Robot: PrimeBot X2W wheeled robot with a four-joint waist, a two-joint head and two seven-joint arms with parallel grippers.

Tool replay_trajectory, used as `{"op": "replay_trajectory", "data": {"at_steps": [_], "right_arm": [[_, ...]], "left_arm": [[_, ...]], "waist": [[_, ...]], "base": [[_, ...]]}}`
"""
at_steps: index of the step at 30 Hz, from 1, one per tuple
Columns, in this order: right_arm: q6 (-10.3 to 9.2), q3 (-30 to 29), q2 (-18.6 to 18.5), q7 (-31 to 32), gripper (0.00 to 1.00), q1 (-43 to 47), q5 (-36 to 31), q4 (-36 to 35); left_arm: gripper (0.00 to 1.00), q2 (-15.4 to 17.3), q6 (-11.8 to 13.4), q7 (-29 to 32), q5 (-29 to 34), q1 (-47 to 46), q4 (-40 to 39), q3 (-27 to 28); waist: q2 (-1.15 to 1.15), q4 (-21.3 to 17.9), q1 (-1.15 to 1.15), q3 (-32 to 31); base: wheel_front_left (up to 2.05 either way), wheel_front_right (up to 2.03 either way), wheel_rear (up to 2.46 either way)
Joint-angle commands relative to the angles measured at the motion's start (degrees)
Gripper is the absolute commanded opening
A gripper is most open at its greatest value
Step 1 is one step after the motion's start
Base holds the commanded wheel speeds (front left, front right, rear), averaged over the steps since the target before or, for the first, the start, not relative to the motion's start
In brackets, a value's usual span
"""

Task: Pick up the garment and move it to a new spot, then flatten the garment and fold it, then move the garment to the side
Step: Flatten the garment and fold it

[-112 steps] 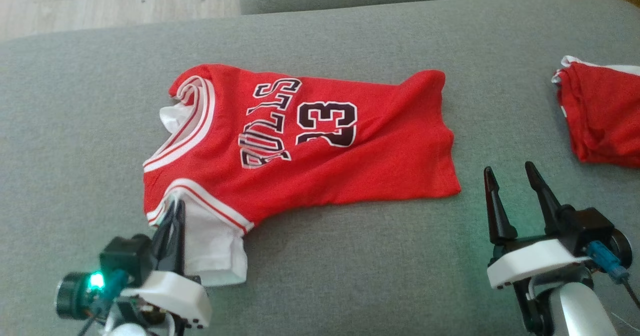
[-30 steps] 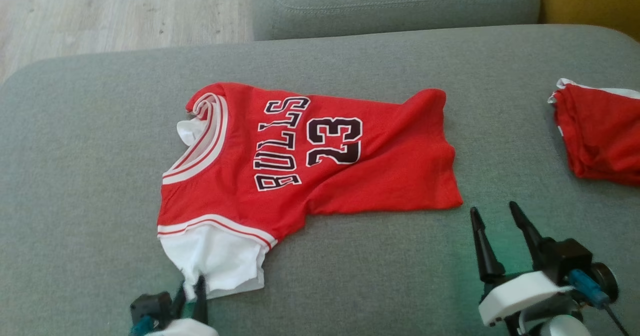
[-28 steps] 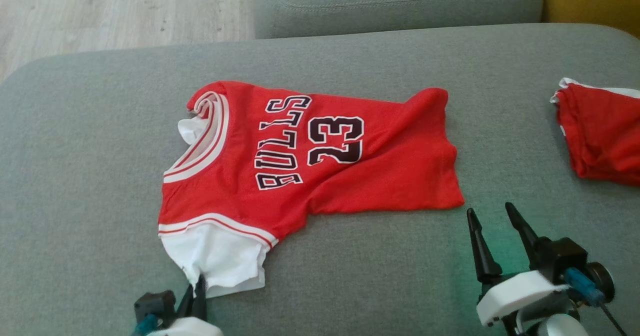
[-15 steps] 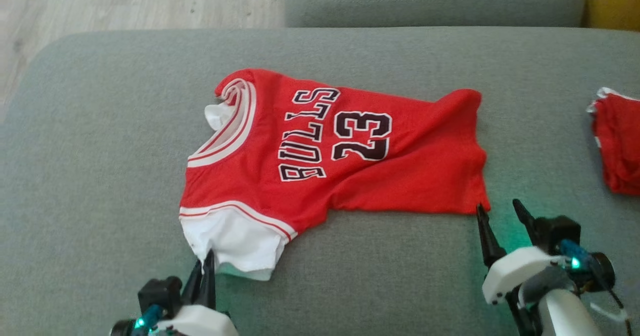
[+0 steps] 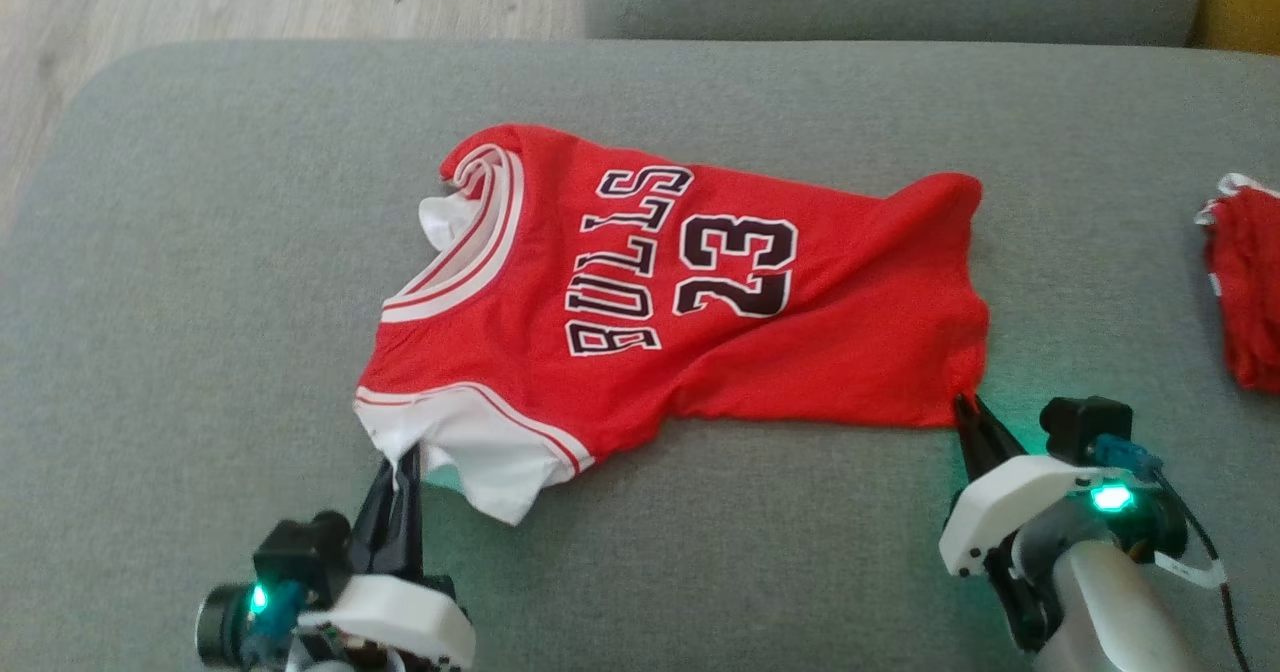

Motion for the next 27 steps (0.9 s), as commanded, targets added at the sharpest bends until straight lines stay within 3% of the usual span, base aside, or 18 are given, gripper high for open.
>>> {"op": "replay_trajectory", "data": {"at_steps": [1,6,11,19,24,27], "right_arm": [[0.39,1.73,-0.23,-0.67,0.00,-1.26,0.52,-0.90],[0.39,3.27,-0.23,-3.39,0.00,-2.91,2.86,-4.74],[0.39,2.33,-0.23,-4.08,0.00,-3.88,1.40,-13.57],[0.39,-1.12,-0.40,2.77,0.00,-3.74,-0.61,-39.22],[0.39,-3.92,-1.45,10.93,0.00,-3.12,-2.58,-58.67],[0.39,-5.09,-1.77,14.74,0.00,-2.69,-3.19,-65.14]], "left_arm": [[0.00,1.34,0.38,-0.42,0.60,-2.98,-2.15,2.42],[0.00,3.46,0.85,-0.84,2.00,-5.57,-7.56,3.77],[0.00,7.11,1.50,0.29,3.56,-9.06,-15.85,6.04],[0.00,16.14,2.19,7.66,8.57,-19.26,-33.33,10.31],[0.00,20.64,-0.15,15.22,11.49,-30.63,-41.63,11.61],[0.00,20.87,-1.48,18.10,11.57,-35.25,-42.94,11.22]], "waist": [[0.00,-0.42,0.00,-0.51],[0.00,-1.95,0.00,-3.62],[0.00,-3.50,0.00,-7.87],[0.00,-5.63,0.00,-11.04],[0.00,-6.77,0.00,-10.93],[0.00,-7.16,0.00,-10.05]], "base": [[0.00,0.00,0.00],[0.00,0.00,0.00],[0.00,0.00,0.00],[0.00,0.00,0.00],[0.00,0.00,0.00],[0.00,0.00,0.00]]}}
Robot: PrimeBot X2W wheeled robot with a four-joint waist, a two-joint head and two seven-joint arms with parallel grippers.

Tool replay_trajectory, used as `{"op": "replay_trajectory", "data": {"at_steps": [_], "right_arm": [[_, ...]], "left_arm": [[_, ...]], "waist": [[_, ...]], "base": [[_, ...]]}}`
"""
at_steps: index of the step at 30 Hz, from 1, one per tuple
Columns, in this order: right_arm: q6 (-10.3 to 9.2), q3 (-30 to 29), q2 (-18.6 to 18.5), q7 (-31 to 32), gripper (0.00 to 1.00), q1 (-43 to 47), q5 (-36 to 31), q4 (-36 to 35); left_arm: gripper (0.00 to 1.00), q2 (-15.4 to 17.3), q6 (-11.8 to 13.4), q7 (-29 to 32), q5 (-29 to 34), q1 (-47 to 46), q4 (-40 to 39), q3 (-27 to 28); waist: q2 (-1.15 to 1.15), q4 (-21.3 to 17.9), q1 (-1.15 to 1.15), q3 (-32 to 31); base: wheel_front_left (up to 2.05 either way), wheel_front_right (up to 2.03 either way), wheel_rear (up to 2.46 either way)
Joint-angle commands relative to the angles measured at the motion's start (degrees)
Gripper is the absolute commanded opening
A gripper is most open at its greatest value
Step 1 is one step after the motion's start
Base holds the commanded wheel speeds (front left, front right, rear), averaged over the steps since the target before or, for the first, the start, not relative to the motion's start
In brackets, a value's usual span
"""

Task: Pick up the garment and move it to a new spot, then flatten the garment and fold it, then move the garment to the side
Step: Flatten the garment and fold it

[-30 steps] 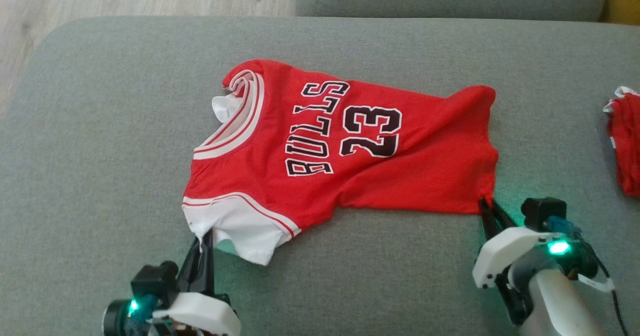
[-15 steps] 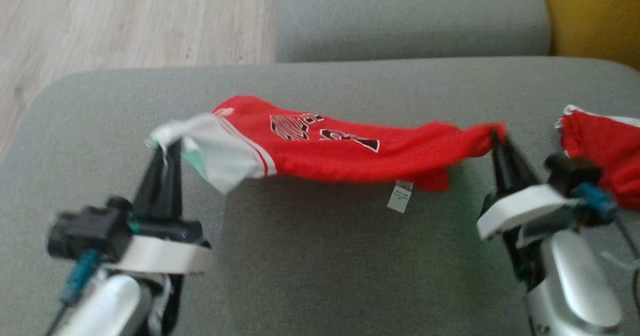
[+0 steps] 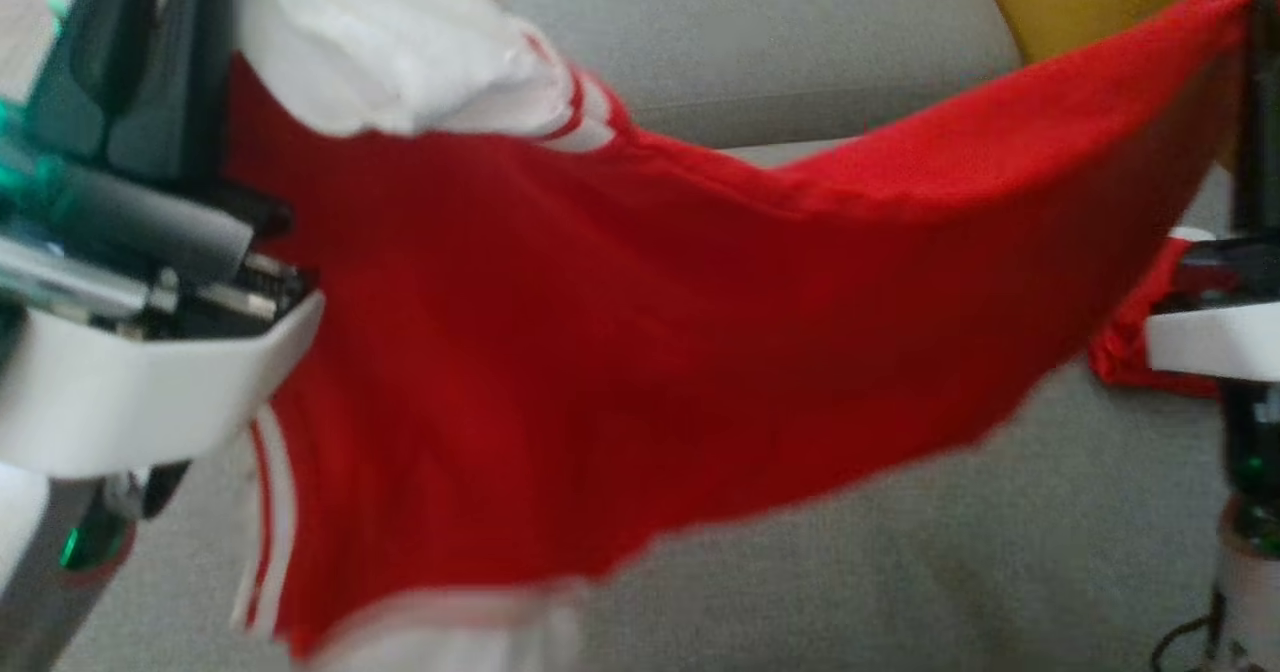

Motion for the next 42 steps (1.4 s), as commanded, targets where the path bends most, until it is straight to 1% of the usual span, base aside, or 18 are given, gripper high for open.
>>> {"op": "replay_trajectory", "data": {"at_steps": [1,3,5,7,10,13,14,17,21,23,27,31,33,36,39,42], "right_arm": [[0.39,0.42,-0.63,2.05,0.00,-1.74,-0.58,-3.82],[0.39,-0.14,-0.95,3.85,0.00,-1.82,-0.74,-5.50],[0.39,-0.32,-1.33,5.12,0.00,-2.39,-0.87,-5.69],[0.39,0.02,-1.60,6.08,0.00,-3.97,-0.19,-4.73],[0.39,0.73,-2.62,6.79,0.00,-8.76,0.49,-0.78],[0.39,1.98,-4.23,5.92,0.00,-16.38,-0.19,5.83],[0.39,2.30,-4.22,5.38,0.00,-19.36,-0.05,8.44],[0.39,3.34,-4.83,3.12,0.00,-28.68,-1.48,16.85],[0.39,3.27,-4.24,0.20,0.00,-40.25,-4.06,29.25],[0.39,2.88,-3.79,-1.16,0.00,-44.63,-5.83,35.07],[0.39,2.50,-3.19,-4.12,0.00,-51.74,-10.05,45.09],[0.39,1.90,-1.64,-6.84,0.00,-54.68,-13.00,52.43],[0.39,2.93,-1.35,-8.19,0.00,-54.76,-15.13,55.44],[0.39,4.21,-0.72,-10.33,0.00,-54.51,-16.05,59.52],[0.39,4.73,-0.32,-12.88,0.00,-53.56,-16.30,62.69],[0.39,4.85,0.02,-15.63,0.00,-51.68,-15.74,65.28]], "left_arm": [[0.00,2.29,-0.63,1.56,0.29,-4.65,-0.75,2.45],[0.00,1.76,-1.49,2.60,0.00,-6.61,0.30,1.66],[0.00,0.66,-2.19,3.07,-0.79,-8.17,2.07,0.93],[0.00,-0.08,-3.25,3.53,-1.37,-10.09,4.28,0.28],[0.00,-0.86,-5.58,4.11,-1.26,-14.13,8.93,-1.05],[0.00,-2.29,-8.60,3.62,-0.18,-20.42,15.56,-2.46],[0.00,-2.91,-9.68,3.44,0.35,-22.84,18.17,-3.05],[0.00,-5.58,-12.30,1.97,1.64,-30.48,27.12,-4.14],[0.00,-8.72,-14.68,-3.41,5.58,-40.42,38.66,-5.53],[0.00,-10.57,-15.58,-5.50,6.75,-43.75,44.07,-6.55],[0.00,-13.79,-16.89,-7.60,7.44,-47.88,52.50,-8.09],[0.00,-15.88,-17.01,-9.64,6.58,-47.88,57.79,-8.45],[0.00,-16.21,-17.34,-10.48,6.38,-46.82,59.60,-9.01],[0.00,-16.21,-17.85,-11.52,6.04,-44.74,61.06,-9.78],[0.00,-16.15,-17.50,-13.04,5.26,-41.45,61.59,-9.98],[0.00,-16.10,-16.91,-14.56,3.94,-37.06,61.87,-9.90]], "waist": [[0.00,-0.28,0.01,0.99],[0.00,-0.52,0.01,2.07],[0.00,-0.69,0.01,3.45],[0.00,-0.81,0.01,6.01],[0.00,-1.02,0.01,10.36],[0.00,-1.14,0.01,14.37],[0.00,-1.11,0.01,15.51],[0.00,-0.87,0.01,17.74],[0.00,-0.43,0.01,19.18],[0.00,0.01,0.01,19.71],[0.00,0.68,0.01,22.36],[0.00,1.62,0.01,26.57],[0.00,2.09,0.01,28.74],[0.00,2.47,0.01,31.80],[0.00,2.70,0.01,33.79],[0.00,2.81,0.01,34.41]], "base": [[0.00,0.00,0.00],[0.00,0.00,0.00],[0.00,0.00,0.00],[0.00,0.00,0.00],[0.00,0.00,0.00],[0.00,0.00,0.00],[0.00,0.00,0.00],[0.00,0.00,0.00],[0.00,0.00,0.00],[0.00,0.00,0.00],[0.00,0.00,0.00],[0.00,0.00,0.00],[0.00,0.00,0.00],[0.00,0.00,0.00],[0.00,0.00,0.00],[0.00,0.00,0.00]]}}
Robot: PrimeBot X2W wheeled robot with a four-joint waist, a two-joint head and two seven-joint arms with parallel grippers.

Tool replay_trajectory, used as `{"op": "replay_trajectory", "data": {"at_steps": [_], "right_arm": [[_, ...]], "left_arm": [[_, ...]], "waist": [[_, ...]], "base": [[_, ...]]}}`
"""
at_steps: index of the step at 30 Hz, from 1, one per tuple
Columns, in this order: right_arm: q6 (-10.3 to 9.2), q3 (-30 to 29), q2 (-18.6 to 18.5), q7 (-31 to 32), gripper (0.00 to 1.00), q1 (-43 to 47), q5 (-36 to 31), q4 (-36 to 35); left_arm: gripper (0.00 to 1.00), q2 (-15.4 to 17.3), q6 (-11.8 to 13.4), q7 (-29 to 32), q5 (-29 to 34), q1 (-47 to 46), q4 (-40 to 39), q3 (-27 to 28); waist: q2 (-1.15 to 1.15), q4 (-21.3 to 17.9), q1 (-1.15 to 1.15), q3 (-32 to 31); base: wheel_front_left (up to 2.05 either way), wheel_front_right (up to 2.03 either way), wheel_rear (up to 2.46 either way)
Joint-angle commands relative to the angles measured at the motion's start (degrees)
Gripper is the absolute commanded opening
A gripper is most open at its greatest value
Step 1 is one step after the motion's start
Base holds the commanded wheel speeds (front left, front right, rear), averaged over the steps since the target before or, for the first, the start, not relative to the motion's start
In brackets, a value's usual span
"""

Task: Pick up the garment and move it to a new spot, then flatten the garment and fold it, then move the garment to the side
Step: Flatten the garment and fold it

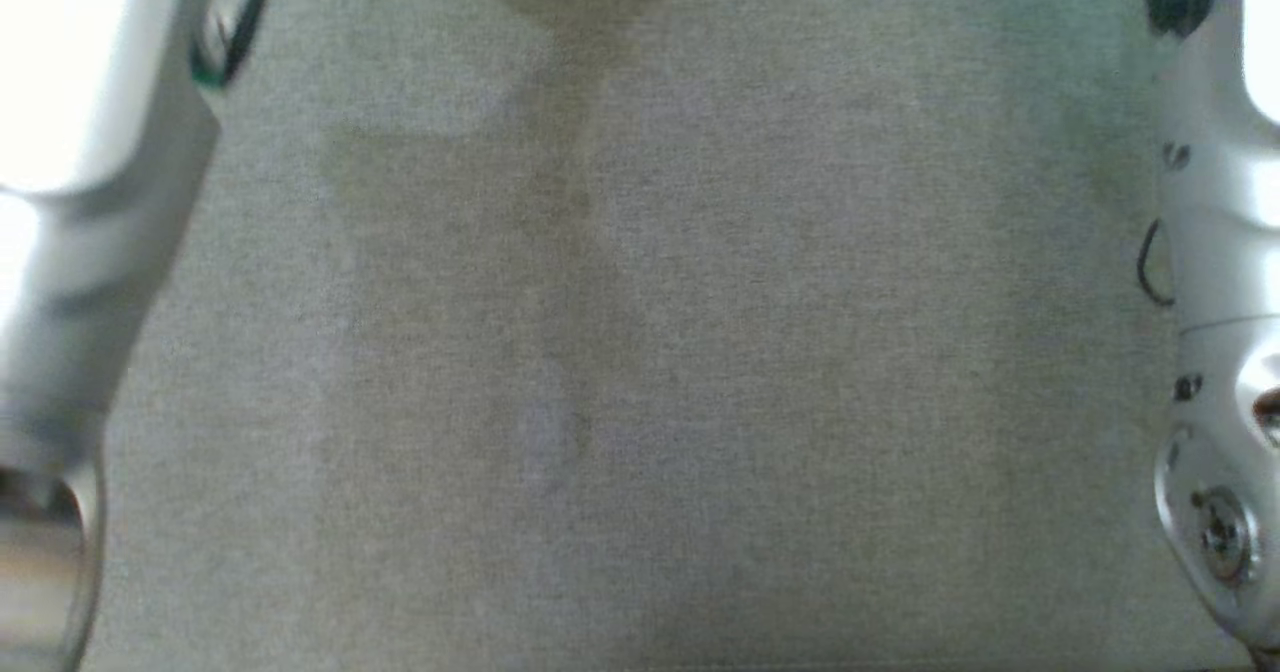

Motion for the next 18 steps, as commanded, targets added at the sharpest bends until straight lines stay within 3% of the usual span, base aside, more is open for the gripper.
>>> {"op": "replay_trajectory", "data": {"at_steps": [1,9,18], "right_arm": [[0.39,0.43,1.78,-1.97,0.00,1.49,0.67,-0.83],[0.39,0.67,2.45,-7.09,0.00,10.88,5.64,-0.80],[0.39,-0.07,2.63,-6.32,0.00,27.16,11.26,-11.03]], "left_arm": [[0.00,2.25,0.82,-1.13,-1.05,0.91,-1.38,1.57],[0.00,4.86,3.77,-3.63,-5.45,14.55,-7.09,3.55],[0.00,7.93,8.95,-3.03,-9.46,32.05,-19.52,4.40]], "waist": [[0.01,0.36,-0.02,0.70],[0.01,0.05,-0.02,-2.26],[0.01,0.56,-0.02,-9.56]], "base": [[0.00,0.00,0.00],[0.00,0.00,0.00],[0.00,0.00,0.00]]}}
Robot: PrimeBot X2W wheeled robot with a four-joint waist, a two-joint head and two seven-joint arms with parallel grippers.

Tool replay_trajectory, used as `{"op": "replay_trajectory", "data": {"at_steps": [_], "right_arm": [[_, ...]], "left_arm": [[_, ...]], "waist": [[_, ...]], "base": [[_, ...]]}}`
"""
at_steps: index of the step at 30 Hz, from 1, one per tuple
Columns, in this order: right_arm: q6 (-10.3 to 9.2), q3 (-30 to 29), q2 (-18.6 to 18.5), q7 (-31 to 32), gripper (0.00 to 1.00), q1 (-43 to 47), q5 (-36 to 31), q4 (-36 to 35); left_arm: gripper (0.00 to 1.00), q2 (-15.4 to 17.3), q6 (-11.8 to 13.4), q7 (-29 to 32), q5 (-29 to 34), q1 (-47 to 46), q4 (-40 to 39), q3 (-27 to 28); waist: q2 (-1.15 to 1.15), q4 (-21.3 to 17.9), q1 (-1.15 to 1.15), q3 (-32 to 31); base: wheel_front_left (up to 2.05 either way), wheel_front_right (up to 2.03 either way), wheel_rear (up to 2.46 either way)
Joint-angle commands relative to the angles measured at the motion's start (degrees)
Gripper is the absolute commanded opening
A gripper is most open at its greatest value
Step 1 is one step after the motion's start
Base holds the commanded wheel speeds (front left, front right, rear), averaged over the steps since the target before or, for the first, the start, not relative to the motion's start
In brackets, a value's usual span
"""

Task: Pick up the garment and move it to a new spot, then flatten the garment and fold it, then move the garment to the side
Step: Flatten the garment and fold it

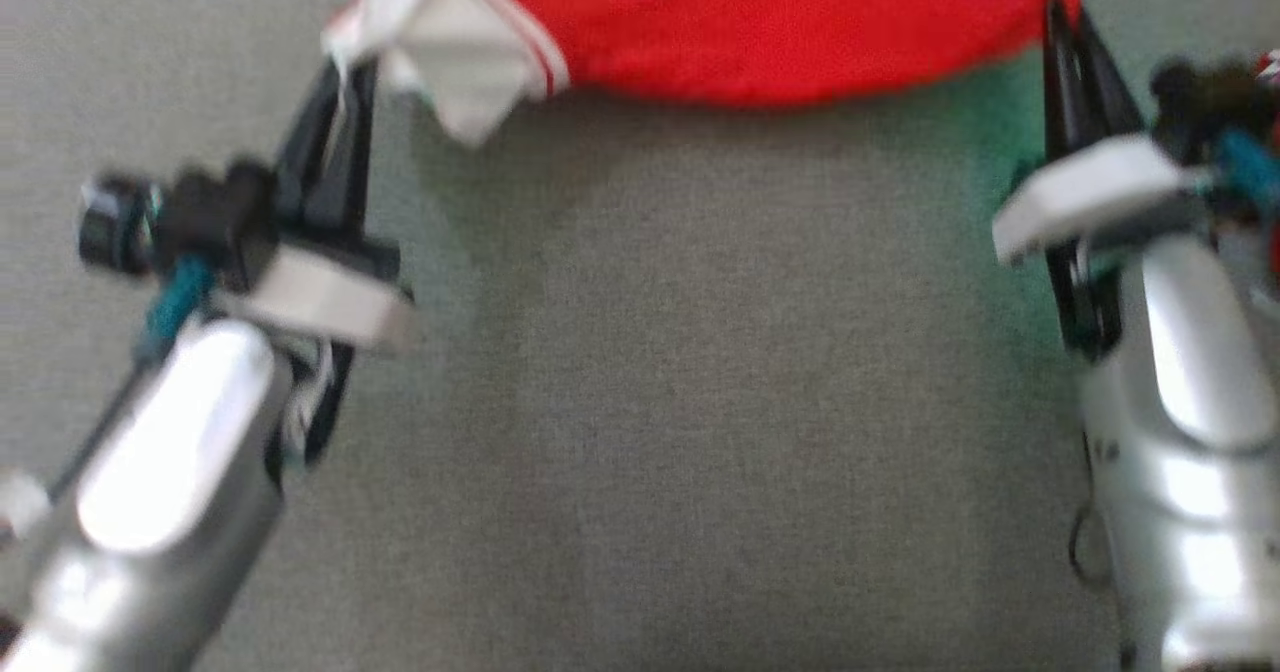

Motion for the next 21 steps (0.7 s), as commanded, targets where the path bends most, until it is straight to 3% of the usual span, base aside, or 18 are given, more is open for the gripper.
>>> {"op": "replay_trajectory", "data": {"at_steps": [1,12,21], "right_arm": [[0.39,0.37,1.18,0.41,0.00,2.16,0.76,-3.50],[0.39,-0.36,1.23,9.51,0.00,31.95,8.48,-24.58],[0.39,-1.50,1.23,18.67,0.00,50.03,10.78,-37.88]], "left_arm": [[0.00,2.92,1.06,-0.05,-0.40,0.63,-2.89,2.90],[0.00,6.75,10.81,1.19,-5.37,27.81,-17.35,2.84],[0.00,9.37,16.65,3.43,-7.77,43.16,-26.47,1.29]], "waist": [[0.00,0.39,0.01,-3.43],[0.00,0.10,0.01,-17.29],[0.00,0.57,0.01,-21.82]], "base": [[0.00,0.00,0.00],[0.00,0.00,0.00],[0.00,0.00,0.00]]}}
